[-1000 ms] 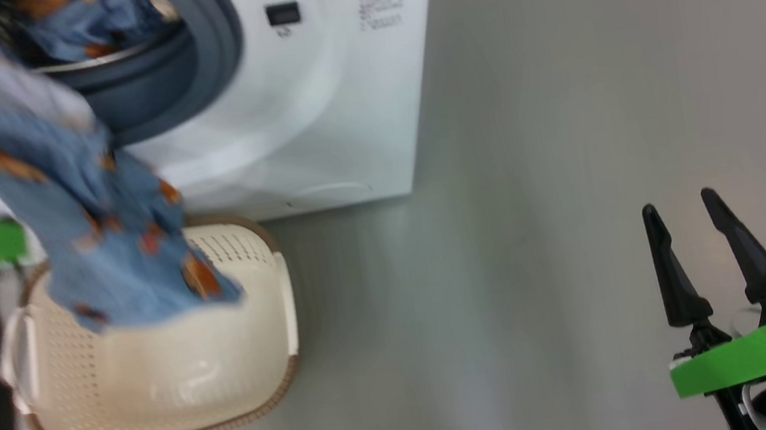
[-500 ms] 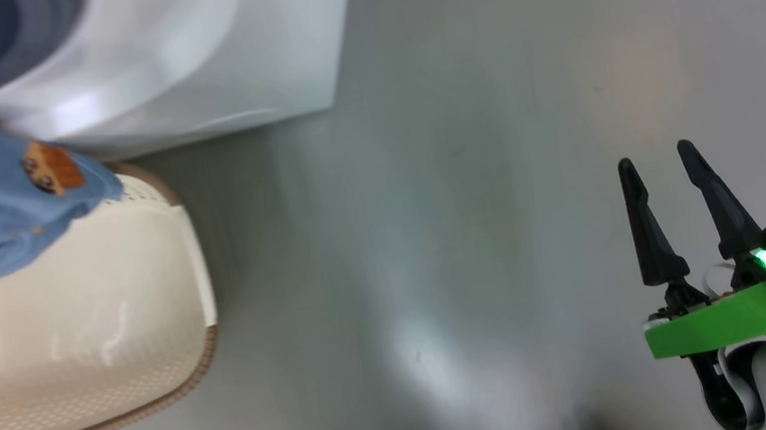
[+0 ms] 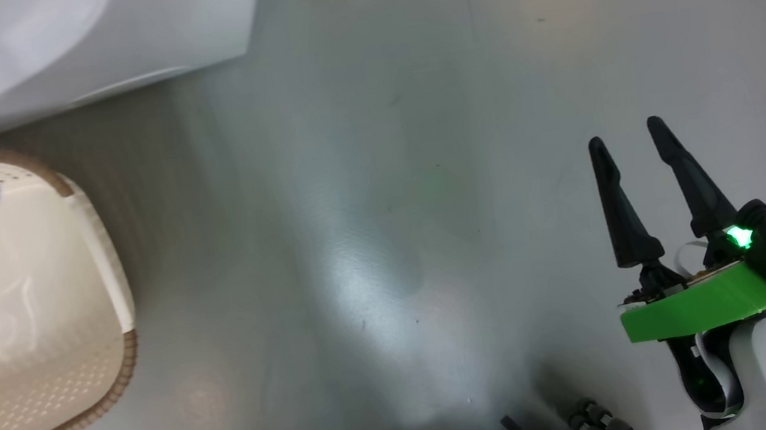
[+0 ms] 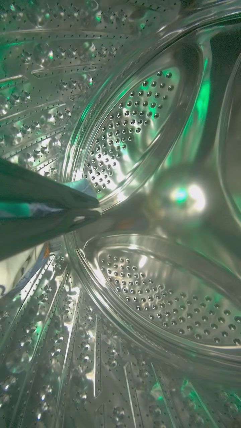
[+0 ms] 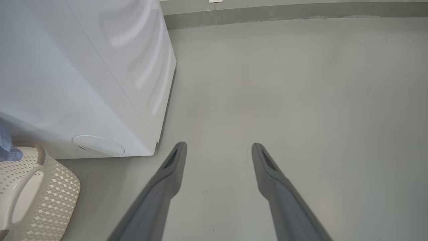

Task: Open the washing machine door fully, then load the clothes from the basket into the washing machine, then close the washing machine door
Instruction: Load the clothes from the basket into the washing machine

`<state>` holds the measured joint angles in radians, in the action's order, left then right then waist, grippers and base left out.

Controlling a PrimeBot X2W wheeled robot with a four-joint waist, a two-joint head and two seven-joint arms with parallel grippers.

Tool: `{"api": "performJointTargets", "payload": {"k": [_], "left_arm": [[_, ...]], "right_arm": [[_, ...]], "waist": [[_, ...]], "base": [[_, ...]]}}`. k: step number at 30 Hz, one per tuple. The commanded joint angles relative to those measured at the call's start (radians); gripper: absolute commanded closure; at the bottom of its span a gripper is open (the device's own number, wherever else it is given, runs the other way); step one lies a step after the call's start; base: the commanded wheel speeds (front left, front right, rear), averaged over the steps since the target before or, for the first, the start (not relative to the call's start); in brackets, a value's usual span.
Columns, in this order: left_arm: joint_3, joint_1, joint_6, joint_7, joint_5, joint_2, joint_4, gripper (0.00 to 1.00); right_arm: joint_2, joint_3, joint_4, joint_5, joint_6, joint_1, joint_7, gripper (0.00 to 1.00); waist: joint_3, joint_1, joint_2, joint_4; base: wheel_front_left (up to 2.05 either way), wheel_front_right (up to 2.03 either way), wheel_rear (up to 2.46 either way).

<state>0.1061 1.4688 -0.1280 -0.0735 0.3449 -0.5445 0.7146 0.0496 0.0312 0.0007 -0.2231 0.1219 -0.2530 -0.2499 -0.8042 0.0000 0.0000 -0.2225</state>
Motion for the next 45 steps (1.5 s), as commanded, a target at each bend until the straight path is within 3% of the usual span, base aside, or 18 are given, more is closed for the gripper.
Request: {"api": "performJointTargets", "payload": {"k": [1,5,12,28,29,30,31,45], "left_arm": [[-0.005,0.024,-0.003,-0.016,-0.01,-0.064,-0.011,1.0],[0.003,0.076,-0.002,-0.075,-0.018,-0.077,0.037,1.0],[-0.028,0.195,0.04,-0.168,-0.027,-0.104,0.099,1.0],[0.131,0.249,0.001,-0.153,-0.064,-0.041,0.302,1.0],[0.131,0.254,0.001,-0.152,-0.06,-0.04,0.311,0.95],[0.133,0.258,0.002,-0.153,-0.061,-0.042,0.318,0.57],[0.134,0.262,0.002,-0.154,-0.061,-0.044,0.325,0.0],[0.178,0.196,-0.002,-0.178,-0.013,-0.004,0.371,0.0]], "right_arm": [[0.001,0.029,-0.017,-0.011,0.009,0.008,-0.012,0.0],[0.001,0.044,-0.015,-0.02,0.009,0.001,-0.012,0.0],[0.001,0.049,-0.016,-0.03,0.009,-0.014,-0.012,0.0],[0.001,0.056,0.001,-0.043,0.009,-0.036,-0.012,0.0],[0.001,0.054,0.0,-0.045,0.009,-0.037,-0.012,0.0],[0.001,0.053,-0.001,-0.046,0.009,-0.037,-0.012,0.0],[0.001,0.052,-0.001,-0.047,0.009,-0.037,-0.012,0.0],[0.001,0.02,0.002,-0.014,0.009,-0.031,-0.012,0.0]], "waist": [[-0.023,0.0,0.0,-0.023],[-0.028,0.0,0.0,-0.03],[-0.042,0.0,0.0,-0.043],[-0.053,0.0,0.0,-0.065],[-0.052,0.0,0.0,-0.065],[-0.051,0.0,0.0,-0.066],[-0.049,0.0,0.0,-0.066],[0.007,0.0,0.0,-0.009]], "base": [[0.0,0.0,0.0],[0.0,0.0,0.0],[0.0,0.0,0.0],[0.0,0.0,0.0],[0.0,0.0,0.0],[0.0,0.0,0.0],[0.0,0.0,0.0],[0.0,0.0,0.0]]}}
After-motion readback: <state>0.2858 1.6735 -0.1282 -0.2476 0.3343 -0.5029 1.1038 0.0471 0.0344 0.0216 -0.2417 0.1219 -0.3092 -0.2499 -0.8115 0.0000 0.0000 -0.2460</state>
